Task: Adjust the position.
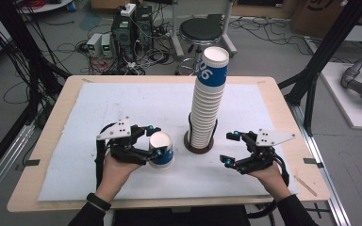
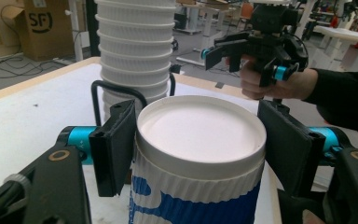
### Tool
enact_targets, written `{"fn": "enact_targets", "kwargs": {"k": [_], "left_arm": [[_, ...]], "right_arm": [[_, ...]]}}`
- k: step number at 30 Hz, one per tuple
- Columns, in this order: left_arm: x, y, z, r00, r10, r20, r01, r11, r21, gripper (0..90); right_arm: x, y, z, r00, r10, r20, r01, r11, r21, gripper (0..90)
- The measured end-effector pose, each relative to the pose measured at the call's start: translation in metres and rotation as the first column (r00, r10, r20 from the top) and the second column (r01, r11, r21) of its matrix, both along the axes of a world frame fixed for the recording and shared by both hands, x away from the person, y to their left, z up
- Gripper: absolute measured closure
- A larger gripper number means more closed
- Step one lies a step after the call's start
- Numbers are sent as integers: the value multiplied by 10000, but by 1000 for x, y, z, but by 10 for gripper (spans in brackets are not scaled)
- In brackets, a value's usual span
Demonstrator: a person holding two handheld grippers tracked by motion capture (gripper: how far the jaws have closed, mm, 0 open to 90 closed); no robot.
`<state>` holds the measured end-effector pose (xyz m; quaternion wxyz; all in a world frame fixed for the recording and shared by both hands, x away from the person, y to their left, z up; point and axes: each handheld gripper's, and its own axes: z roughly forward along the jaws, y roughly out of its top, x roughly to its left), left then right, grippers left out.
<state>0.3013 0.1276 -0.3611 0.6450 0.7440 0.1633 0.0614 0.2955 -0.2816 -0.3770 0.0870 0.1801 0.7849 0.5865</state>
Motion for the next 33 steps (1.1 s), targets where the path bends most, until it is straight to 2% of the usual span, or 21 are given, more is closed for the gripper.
{"fn": "enact_targets", "kwargs": {"k": [2, 4, 13, 20, 24, 26, 33], "left_arm": [[-2, -2, 1, 10000, -64, 19, 64, 10000, -32, 307], [-5, -7, 1, 9998, -194, -19, 194, 9997, -150, 307], [-11, -20, 1, 9981, -608, -68, 605, 9973, -408, 307], [-15, -31, 1, 9970, -773, -50, 768, 9947, -679, 307], [-15, -36, 0, 9969, -785, -7, 783, 9946, -687, 307], [-16, -40, 0, 9965, -830, -23, 826, 9941, -702, 307], [-18, -49, -2, 9963, -859, 25, 858, 9937, -716, 307]], "right_arm": [[-1, 3, 0, 10000, 60, 15, -60, 10000, -27, 156], [-2, 11, -1, 9993, 364, -57, -364, 9993, -88, 156], [-3, 33, -6, 9968, 775, -177, -781, 9963, -364, 155], [-6, 58, -12, 9893, 1361, -523, -1384, 9894, -429, 155], [-7, 67, -14, 9867, 1480, -678, -1504, 9881, -320, 154], [-7, 75, -16, 9837, 1554, -910, -1586, 9869, -288, 154], [-8, 85, -19, 9819, 1527, -1116, -1575, 9869, -351, 154]]}}
